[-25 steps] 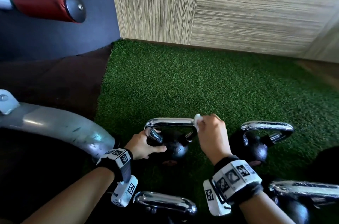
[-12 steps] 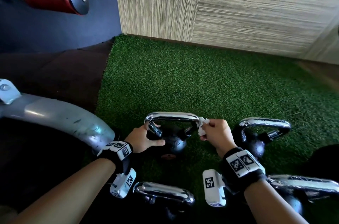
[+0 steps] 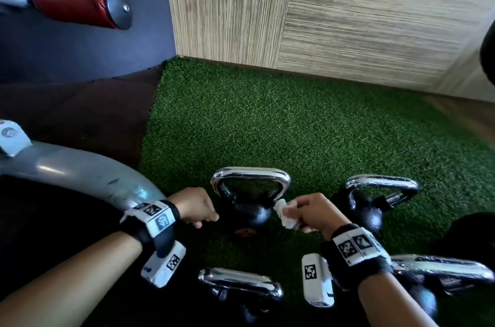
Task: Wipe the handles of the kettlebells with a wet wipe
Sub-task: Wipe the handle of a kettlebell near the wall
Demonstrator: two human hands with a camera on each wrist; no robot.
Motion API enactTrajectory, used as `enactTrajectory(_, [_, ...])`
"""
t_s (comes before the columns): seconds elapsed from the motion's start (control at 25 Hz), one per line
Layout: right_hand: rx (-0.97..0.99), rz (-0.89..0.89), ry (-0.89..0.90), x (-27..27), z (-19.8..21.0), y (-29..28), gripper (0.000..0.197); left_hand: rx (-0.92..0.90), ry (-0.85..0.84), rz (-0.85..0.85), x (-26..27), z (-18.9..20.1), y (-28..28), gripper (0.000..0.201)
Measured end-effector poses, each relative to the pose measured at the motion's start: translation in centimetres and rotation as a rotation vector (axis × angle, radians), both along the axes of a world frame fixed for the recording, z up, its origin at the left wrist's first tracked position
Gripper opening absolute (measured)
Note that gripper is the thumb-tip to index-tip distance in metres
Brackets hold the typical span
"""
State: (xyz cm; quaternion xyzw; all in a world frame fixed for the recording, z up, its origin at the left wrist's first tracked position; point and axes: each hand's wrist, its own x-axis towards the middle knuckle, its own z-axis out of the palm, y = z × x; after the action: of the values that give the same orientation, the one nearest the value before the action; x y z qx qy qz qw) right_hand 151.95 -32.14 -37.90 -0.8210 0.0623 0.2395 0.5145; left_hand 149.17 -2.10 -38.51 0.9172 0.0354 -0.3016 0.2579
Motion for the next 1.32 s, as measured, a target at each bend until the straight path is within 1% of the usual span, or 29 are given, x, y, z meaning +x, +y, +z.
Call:
enactTrajectory(0.08, [0.061,0.058,-0.019,-0.9,2.8,-0.2,0.013,-0.243,0.057,0.018,-0.6,3.0,0.4,0.014])
enactTrajectory(0.12, [0.132,0.051,-0.039,-1.4,4.3,0.0,0.016,-0.392,0.046,0.015,-0.9,4.5,0.4,0.013])
enactTrajectory(0.16, [0.217,0.044,-0.05,-1.9,5.7,0.5,0.019,-0.537,0.012,0.016,-1.3,6.0,0.1,0.016])
enactTrajectory(0.24, [0.361,0.045,-0.056,-2.7,7.8,1.5,0.028,-0.756,-0.139,-0.017,-2.0,8.5,-0.7,0.04])
enactTrajectory(0.28, [0.407,0.037,-0.059,-3.0,8.7,2.0,0.029,-0.802,-0.226,-0.058,-2.2,9.2,-1.2,0.052])
enactTrajectory(0.32, [0.441,0.022,-0.068,-3.3,9.3,2.6,0.027,-0.808,-0.303,-0.102,-2.4,9.9,-1.7,0.059])
enactTrajectory(0.4, [0.487,-0.007,-0.096,-3.6,10.1,3.8,0.028,-0.748,-0.456,-0.159,-2.6,10.4,-2.7,0.06])
enactTrajectory(0.52, [0.477,0.003,-0.154,-3.6,10.5,5.1,0.025,-0.722,-0.658,-0.073,-2.7,10.3,-3.5,0.051])
enactTrajectory(0.6, [0.532,0.003,-0.15,-3.7,10.6,5.7,0.026,-0.743,-0.729,-0.042,-2.4,10.3,-3.6,0.044])
enactTrajectory(0.68, [0.622,0.036,-0.094,-3.5,10.6,5.5,0.027,-0.747,-0.759,-0.031,-2.0,10.3,-3.4,0.041])
enactTrajectory(0.72, [0.603,0.043,-0.103,-3.3,10.4,5.0,0.029,-0.728,-0.766,-0.021,-1.8,10.2,-3.3,0.04])
enactTrajectory(0.76, [0.5,0.019,-0.181,-2.8,9.7,4.3,0.032,-0.681,-0.782,-0.004,-1.5,10.0,-3.1,0.038])
enactTrajectory(0.8, [0.312,-0.042,-0.297,-2.0,8.8,3.4,0.032,-0.602,-0.817,0.02,-1.3,9.8,-2.8,0.035])
enactTrajectory(0.84, [0.063,-0.142,-0.423,-1.0,7.3,2.2,0.029,-0.502,-0.865,0.053,-1.0,9.4,-2.5,0.032])
enactTrajectory(0.88, [-0.218,-0.21,-0.5,0.0,5.9,1.2,0.022,-0.41,-0.914,0.086,-0.8,9.1,-2.2,0.03])
enactTrajectory(0.92, [-0.437,-0.182,-0.493,0.5,4.7,0.5,0.014,-0.341,-0.957,0.116,-0.6,8.7,-2.0,0.028])
enactTrajectory(0.96, [-0.571,-0.068,-0.409,0.9,3.4,0.2,0.017,-0.281,-0.991,0.128,-0.3,8.3,-1.8,0.026])
enactTrajectory(1.0, [-0.586,0.074,-0.289,1.3,1.6,0.1,0.029,-0.218,-1.014,0.121,-0.1,7.9,-1.8,0.024])
enactTrajectory(1.04, [-0.519,0.185,-0.187,1.5,0.2,0.4,0.042,-0.162,-1.018,0.107,0.2,7.6,-1.9,0.023])
enactTrajectory(1.08, [-0.421,0.226,-0.14,1.6,-1.1,0.9,0.046,-0.121,-1.014,0.095,0.3,7.3,-2.2,0.022])
enactTrajectory(1.12, [-0.34,0.224,-0.145,1.5,-2.2,1.6,0.043,-0.097,-1.019,0.088,0.4,7.1,-2.6,0.023])
enactTrajectory(1.2, [-0.292,0.121,-0.24,1.4,-3.5,2.8,0.033,-0.041,-1.055,0.025,0.2,6.6,-3.9,0.023])
enactTrajectory(1.28, [-0.315,0.015,-0.303,1.2,-4.4,3.4,0.034,0.077,-1.065,-0.143,-0.6,6.5,-5.4,0.025])
enactTrajectory(1.32, [-0.329,0.003,-0.315,1.0,-4.3,3.6,0.036,0.111,-1.057,-0.21,-1.1,6.4,-5.5,0.027])
